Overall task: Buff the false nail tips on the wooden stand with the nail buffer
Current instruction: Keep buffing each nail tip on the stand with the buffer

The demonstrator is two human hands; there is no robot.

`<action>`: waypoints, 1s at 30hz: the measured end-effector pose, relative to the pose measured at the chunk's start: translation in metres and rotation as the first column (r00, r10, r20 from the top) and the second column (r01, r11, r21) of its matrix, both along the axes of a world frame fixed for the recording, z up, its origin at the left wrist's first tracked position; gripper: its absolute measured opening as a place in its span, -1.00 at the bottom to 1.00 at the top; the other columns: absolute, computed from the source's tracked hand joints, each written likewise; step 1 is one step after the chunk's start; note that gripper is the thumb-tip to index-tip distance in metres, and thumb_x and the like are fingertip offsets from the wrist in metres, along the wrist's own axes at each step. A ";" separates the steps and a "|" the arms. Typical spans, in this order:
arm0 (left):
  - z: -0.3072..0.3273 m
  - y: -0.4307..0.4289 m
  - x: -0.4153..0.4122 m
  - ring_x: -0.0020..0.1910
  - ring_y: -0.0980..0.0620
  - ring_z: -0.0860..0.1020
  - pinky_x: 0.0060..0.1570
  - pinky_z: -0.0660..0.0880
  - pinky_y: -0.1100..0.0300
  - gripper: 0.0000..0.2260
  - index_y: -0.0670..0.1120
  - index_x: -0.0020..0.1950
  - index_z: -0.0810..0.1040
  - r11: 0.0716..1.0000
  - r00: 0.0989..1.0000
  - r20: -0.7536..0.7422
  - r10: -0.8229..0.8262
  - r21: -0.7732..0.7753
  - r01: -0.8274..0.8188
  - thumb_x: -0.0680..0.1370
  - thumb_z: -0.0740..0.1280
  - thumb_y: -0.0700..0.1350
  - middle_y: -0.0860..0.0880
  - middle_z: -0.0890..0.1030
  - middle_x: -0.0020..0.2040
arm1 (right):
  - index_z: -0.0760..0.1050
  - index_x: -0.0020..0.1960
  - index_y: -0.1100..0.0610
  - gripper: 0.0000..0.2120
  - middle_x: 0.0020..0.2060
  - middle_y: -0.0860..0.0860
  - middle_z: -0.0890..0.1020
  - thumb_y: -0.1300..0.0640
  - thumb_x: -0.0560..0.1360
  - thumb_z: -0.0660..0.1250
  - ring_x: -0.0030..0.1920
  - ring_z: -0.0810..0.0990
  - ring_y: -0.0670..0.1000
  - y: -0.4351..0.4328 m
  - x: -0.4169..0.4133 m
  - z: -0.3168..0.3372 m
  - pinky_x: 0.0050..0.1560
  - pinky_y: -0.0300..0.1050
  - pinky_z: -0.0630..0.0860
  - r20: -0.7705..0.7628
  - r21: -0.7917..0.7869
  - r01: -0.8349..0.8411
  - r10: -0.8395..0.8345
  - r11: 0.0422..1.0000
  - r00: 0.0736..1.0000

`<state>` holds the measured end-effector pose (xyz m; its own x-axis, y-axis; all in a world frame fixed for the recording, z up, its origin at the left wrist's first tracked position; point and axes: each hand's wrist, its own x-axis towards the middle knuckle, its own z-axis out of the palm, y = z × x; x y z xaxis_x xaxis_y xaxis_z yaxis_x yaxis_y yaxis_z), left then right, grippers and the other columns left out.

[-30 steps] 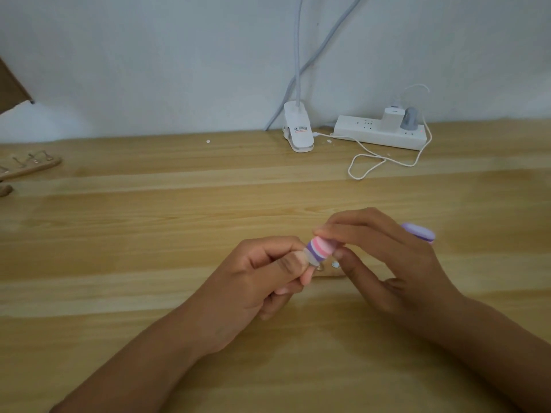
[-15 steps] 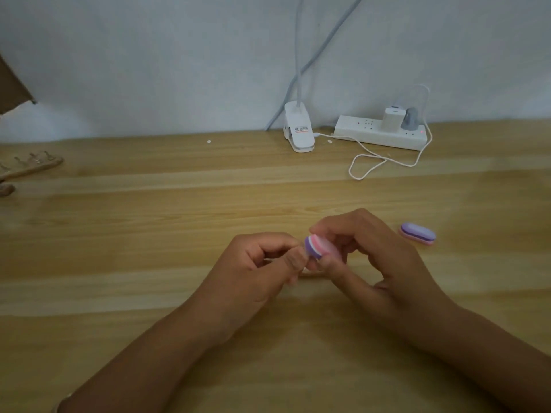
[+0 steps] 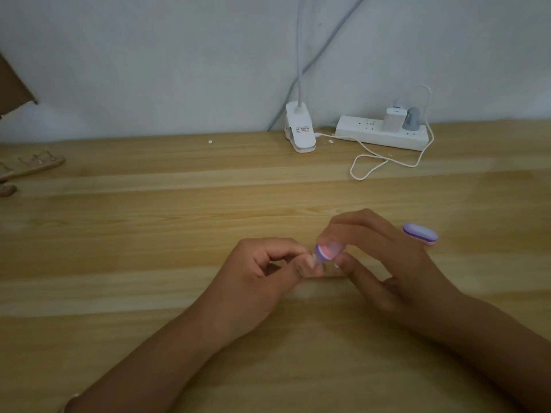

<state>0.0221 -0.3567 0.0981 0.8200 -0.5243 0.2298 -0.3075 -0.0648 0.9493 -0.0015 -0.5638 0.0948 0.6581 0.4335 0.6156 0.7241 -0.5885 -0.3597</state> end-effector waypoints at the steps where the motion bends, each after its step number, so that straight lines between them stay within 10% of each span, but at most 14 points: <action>1: -0.001 0.000 0.000 -0.47 -0.09 0.33 -0.48 0.24 0.15 -0.83 0.02 -0.14 0.70 1.000 1.000 0.023 0.011 0.021 -0.011 0.51 0.39 0.07 0.07 0.58 -0.34 | 0.59 0.13 0.23 -0.82 0.06 0.02 0.59 0.39 0.57 0.32 0.13 0.55 -0.04 0.003 -0.001 -0.001 0.16 -0.30 0.40 0.005 0.015 -0.025 0.025 1.000 1.000; 5: -0.004 0.001 0.000 -0.49 0.22 0.30 -0.47 0.23 0.37 -0.89 0.02 -0.10 0.71 0.998 0.995 0.088 0.045 0.036 -0.048 0.51 0.40 0.00 0.06 0.57 -0.34 | 0.61 0.13 0.23 -0.83 0.04 0.05 0.60 0.34 0.57 0.32 0.08 0.56 -0.04 0.002 -0.002 -0.001 0.14 -0.37 0.37 0.052 -0.034 -0.010 0.012 0.999 0.999; 30: -0.004 0.003 0.002 -0.44 0.33 0.44 -0.37 0.25 0.54 -0.88 -0.12 -0.08 0.69 0.990 0.963 0.256 0.085 0.089 -0.111 0.53 0.38 -0.11 0.18 0.56 -0.29 | 0.57 0.12 0.25 -0.85 0.03 -0.06 0.54 0.32 0.57 0.32 0.07 0.55 -0.07 0.007 -0.003 -0.003 0.10 -0.24 0.45 0.012 0.076 -0.053 0.052 0.996 0.999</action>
<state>0.0244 -0.3535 0.0937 0.7914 -0.4751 0.3847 -0.5223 -0.1985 0.8293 -0.0046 -0.5570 0.0914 0.6296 0.4185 0.6545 0.7568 -0.5206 -0.3952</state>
